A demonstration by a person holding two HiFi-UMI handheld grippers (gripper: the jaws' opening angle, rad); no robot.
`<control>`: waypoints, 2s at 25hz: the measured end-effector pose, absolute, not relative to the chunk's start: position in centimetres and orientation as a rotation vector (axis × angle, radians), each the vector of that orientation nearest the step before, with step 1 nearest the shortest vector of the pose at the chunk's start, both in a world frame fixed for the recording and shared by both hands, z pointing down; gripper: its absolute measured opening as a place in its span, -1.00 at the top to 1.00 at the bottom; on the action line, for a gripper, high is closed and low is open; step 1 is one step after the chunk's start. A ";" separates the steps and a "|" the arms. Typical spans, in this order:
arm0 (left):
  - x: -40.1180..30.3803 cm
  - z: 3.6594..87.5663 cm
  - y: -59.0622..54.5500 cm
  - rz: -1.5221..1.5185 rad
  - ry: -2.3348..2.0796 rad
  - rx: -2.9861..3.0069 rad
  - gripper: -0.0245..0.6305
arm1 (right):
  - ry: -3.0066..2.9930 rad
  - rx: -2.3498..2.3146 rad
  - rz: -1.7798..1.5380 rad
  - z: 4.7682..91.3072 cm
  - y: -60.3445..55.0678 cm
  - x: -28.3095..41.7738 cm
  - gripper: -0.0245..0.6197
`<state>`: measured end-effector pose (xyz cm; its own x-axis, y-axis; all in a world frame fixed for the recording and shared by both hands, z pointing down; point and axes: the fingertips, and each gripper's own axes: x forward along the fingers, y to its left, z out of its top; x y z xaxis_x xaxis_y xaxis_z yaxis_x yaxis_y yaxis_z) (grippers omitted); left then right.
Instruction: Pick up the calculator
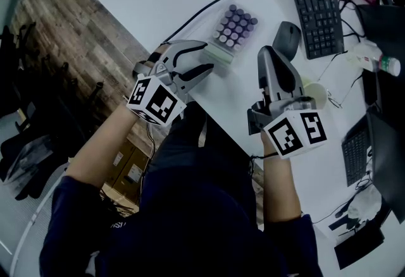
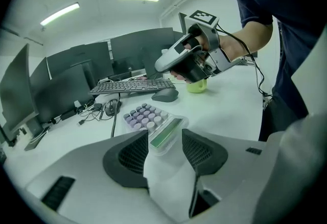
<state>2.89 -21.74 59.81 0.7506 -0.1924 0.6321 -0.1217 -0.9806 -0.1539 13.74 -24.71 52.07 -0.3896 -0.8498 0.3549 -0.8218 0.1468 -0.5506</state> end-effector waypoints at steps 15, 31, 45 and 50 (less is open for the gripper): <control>3.8 61.7 -21.4 -1.065 0.165 -2.650 0.25 | 2.340 -1.700 -1.135 54.1 -23.6 12.9 0.91; 4.8 62.3 -20.7 -1.047 0.042 -2.338 0.34 | 2.347 -1.688 -1.155 54.5 -23.9 12.8 0.91; 5.0 62.5 -20.2 -1.035 -0.006 -2.223 0.52 | 2.354 -1.692 -1.147 54.1 -23.8 12.6 0.91; 5.1 62.1 -19.9 -0.997 -0.004 -2.221 0.58 | 2.354 -1.695 -1.130 53.5 -23.9 12.6 0.91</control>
